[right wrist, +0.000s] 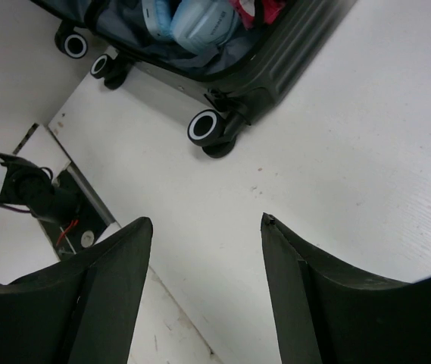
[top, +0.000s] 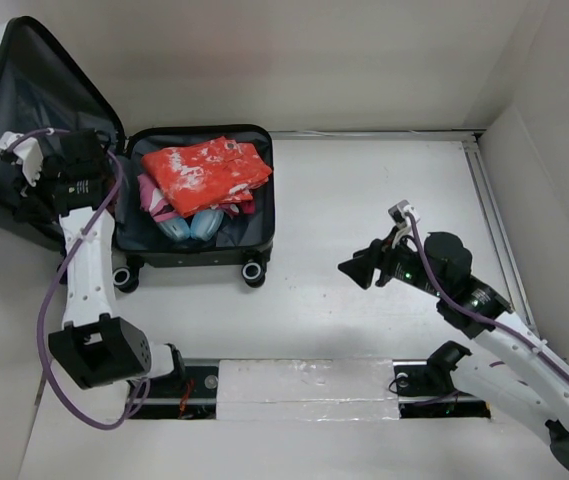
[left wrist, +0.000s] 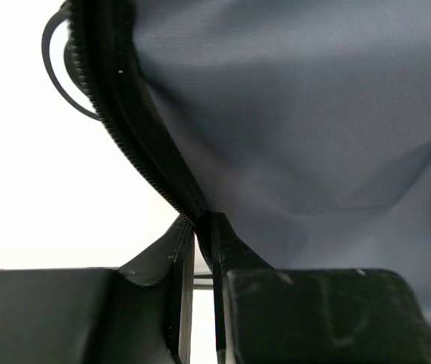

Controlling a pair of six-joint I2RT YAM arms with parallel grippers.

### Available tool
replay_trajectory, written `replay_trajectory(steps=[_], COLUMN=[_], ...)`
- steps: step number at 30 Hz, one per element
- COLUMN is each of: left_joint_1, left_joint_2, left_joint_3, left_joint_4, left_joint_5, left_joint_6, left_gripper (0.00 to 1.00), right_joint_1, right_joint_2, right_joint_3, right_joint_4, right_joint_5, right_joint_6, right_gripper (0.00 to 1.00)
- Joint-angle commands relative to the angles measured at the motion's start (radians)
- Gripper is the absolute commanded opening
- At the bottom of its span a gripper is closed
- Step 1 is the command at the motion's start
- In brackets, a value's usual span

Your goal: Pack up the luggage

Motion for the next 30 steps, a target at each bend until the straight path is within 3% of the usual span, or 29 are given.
replay_trajectory(steps=[1,7,13,17,18,20,21,25,28,29,30], left_joint_1=[0.002,-0.188,-0.188,-0.188,-0.188,-0.188,-0.188,-0.188,-0.188,-0.188,-0.188], left_joint_2=[-0.076,-0.318,-0.466,-0.468,-0.467,-0.455,-0.455,-0.443,-0.426,-0.415,-0.415], left_joint_3=[-0.04,-0.219,-0.28,-0.208,-0.208,-0.195,-0.208,-0.293,-0.32,-0.32,-0.332], left_joint_4=[0.055,0.086,0.177,0.241,0.264,0.302,0.334,0.439,0.476,0.485,0.496], left_joint_5=[0.061,0.181,0.493,0.809,0.946,1.053,1.191,1.518,1.706,1.74,1.798], left_joint_6=[0.03,-0.044,0.039,0.109,0.12,0.12,0.12,0.137,0.146,0.155,0.175], left_gripper=[0.0,0.0,0.0,0.0,0.0,0.0,0.0,0.0,0.01,0.07,0.22], right_joint_1=[0.01,0.01,0.03,0.03,0.03,0.03,0.03,0.03,0.03,0.03,0.03], right_joint_2=[-0.006,0.046,0.113,0.15,0.165,0.175,0.175,0.185,0.211,0.221,0.234], right_joint_3=[0.004,0.013,0.033,0.042,0.051,0.064,0.064,0.087,0.117,0.137,0.146], right_joint_4=[0.017,0.04,0.089,0.112,0.112,0.112,0.112,0.112,0.112,0.112,0.112], right_joint_5=[0.041,0.029,-0.025,-0.005,0.007,0.018,0.018,0.055,0.055,0.064,0.073], right_joint_6=[-0.016,-0.007,0.016,0.041,0.041,0.052,0.052,0.062,0.062,0.062,0.062], right_gripper=[0.65,0.65,0.65,0.65,0.65,0.65,0.65,0.65,0.65,0.65,0.65])
